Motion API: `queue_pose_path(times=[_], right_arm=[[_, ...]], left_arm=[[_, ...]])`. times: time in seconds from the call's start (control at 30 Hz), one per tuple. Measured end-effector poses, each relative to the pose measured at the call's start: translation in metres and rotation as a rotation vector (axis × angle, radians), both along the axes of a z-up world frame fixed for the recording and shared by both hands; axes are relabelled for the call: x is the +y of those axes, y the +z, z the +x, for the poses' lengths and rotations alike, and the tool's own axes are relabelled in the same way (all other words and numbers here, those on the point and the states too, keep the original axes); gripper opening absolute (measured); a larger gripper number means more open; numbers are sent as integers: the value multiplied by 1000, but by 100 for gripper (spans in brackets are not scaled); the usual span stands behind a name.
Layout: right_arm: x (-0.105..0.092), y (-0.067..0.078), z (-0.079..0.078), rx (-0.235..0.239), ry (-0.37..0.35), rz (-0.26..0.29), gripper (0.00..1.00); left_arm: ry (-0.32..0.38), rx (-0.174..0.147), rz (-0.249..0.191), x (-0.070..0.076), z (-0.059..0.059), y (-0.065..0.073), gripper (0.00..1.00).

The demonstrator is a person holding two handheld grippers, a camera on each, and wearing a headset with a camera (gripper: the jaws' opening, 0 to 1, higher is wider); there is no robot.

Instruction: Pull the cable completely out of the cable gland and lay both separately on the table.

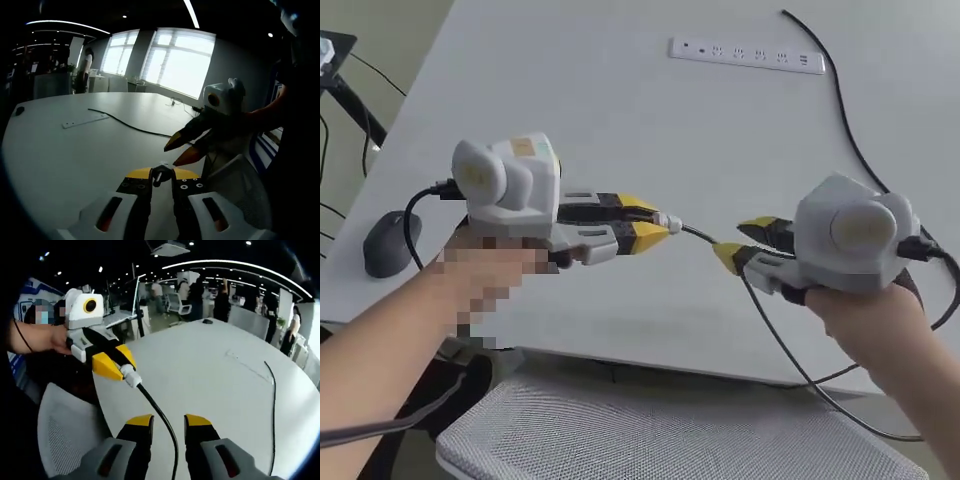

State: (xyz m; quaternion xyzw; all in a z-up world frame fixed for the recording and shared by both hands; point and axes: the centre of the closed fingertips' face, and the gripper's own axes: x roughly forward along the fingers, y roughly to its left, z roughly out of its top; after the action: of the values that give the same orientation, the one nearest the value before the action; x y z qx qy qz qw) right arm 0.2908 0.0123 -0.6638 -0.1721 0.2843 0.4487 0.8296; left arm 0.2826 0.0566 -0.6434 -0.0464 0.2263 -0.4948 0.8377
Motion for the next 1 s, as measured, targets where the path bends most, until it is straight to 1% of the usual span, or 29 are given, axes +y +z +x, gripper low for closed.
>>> queue_pose_path(times=[0.03,0.07,0.1,0.13,0.17,0.2,0.23,0.27,0.3,0.37,0.43,0.53,0.67,0.73,0.8,0.83,0.9,0.97,1.0], right_arm=[[4,1,0,-22,28,-14,21],[9,3,0,-58,58,-37,21],[12,3,-1,-66,74,-50,21],[15,3,-3,-88,101,-82,21],[15,1,-3,-121,133,-130,21],[16,0,-4,-156,158,-167,20],[21,-1,-6,-189,195,-186,17],[24,-3,-10,-183,203,-187,15],[25,-3,-11,-189,207,-188,15],[27,-1,-11,-220,224,-195,13],[28,-1,-12,-218,226,-196,11],[30,-1,-11,-234,238,-196,9],[29,-2,-9,-237,237,-195,4],[29,-3,-9,-231,238,-193,4],[30,-2,-10,-238,244,-190,1],[29,-2,-10,-242,247,-192,1],[29,-2,-10,-243,248,-191,0],[28,-3,-12,-228,245,-184,0],[28,-2,-12,-233,243,-183,0]], left_arm=[[0,1,-1,0,0,0,15],[0,1,-2,0,0,0,15],[0,1,-3,-1,0,1,15],[0,0,-5,-1,-1,1,15],[-1,-1,-6,-2,-1,2,15],[-1,-1,-7,-2,-1,2,15],[-2,-1,-8,-2,-1,2,15],[-3,-1,-5,-2,-2,2,15],[-3,-1,-4,-2,-2,2,15],[-2,-1,-7,-2,-3,2,15],[-3,-2,-9,-2,-4,3,15],[-4,0,-11,-2,-5,3,15],[-4,-1,-16,-3,-6,4,15],[-4,-2,-21,-3,-7,5,15],[-2,-5,-24,-3,-7,6,15],[-2,1,-27,-3,-7,6,15],[-4,-2,-25,-4,-7,6,15],[-9,-2,-21,-5,-9,5,15],[-10,-3,-24,-5,-9,5,15]])
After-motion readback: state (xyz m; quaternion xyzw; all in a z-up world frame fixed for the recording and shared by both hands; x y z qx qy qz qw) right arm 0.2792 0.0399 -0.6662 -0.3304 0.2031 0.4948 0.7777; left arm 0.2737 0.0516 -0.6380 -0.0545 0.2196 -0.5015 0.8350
